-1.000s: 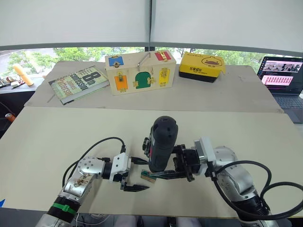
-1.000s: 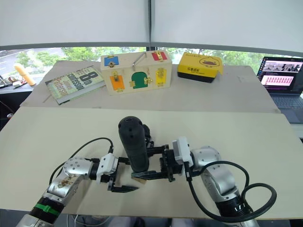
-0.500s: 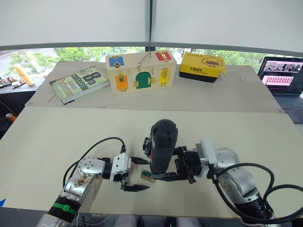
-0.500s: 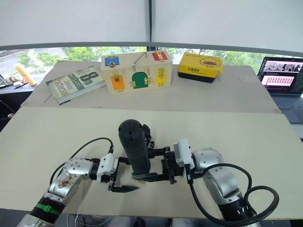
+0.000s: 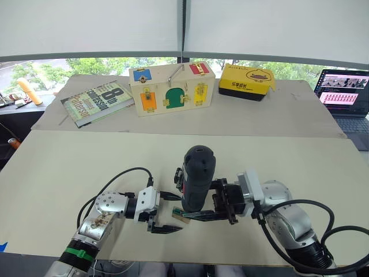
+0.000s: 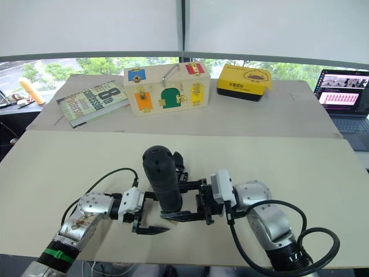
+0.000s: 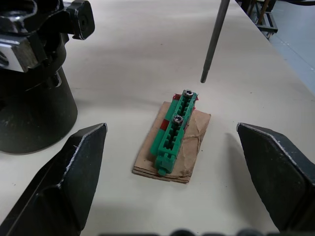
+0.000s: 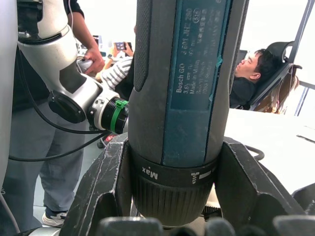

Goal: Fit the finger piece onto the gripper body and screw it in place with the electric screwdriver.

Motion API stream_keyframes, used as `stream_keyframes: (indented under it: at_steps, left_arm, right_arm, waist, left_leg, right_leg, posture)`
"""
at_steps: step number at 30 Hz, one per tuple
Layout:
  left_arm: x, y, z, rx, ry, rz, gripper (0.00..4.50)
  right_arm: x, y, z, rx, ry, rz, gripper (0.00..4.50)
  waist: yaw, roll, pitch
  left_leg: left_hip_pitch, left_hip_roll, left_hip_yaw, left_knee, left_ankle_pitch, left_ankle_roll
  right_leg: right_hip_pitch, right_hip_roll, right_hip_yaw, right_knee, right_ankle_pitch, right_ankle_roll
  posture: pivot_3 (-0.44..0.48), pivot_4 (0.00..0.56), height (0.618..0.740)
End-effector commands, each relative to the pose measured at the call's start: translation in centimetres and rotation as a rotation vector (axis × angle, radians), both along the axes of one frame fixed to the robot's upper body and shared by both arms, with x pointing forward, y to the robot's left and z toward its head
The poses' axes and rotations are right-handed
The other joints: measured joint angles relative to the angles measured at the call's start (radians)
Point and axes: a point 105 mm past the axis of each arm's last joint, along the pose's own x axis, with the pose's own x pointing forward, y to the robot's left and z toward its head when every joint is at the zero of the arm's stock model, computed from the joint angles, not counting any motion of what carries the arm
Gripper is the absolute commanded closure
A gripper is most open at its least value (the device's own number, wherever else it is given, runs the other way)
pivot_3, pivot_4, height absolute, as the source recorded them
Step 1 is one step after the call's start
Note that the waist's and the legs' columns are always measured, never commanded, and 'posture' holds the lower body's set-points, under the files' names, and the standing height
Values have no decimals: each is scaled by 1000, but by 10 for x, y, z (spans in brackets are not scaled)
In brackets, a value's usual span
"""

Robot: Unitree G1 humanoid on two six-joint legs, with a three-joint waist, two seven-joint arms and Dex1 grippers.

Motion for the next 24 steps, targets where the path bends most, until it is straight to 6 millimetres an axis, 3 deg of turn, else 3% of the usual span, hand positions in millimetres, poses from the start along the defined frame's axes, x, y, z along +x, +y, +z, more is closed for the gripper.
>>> stream_keyframes:
  at_steps: [1, 24]
  left_arm:
    - [-9, -1, -20, 29, 84, 2, 0]
    - [-11, -2, -24, 26, 92, 6, 0]
  right_arm:
    - [-6, 3, 14, 42, -69, 24, 2552]
    - [-4, 6, 14, 39, -73, 21, 2552]
  waist:
    - [0, 0, 0]
    - [1, 1, -1]
  left_leg:
    - [0, 0, 0, 0, 0, 0]
    - [0, 0, -1, 0, 0, 1]
  right_leg:
    - [0, 0, 0, 0, 0, 0]
    - [1, -2, -2, -1, 0, 0]
  posture:
    - [0, 150, 740]
    - [0, 150, 740]
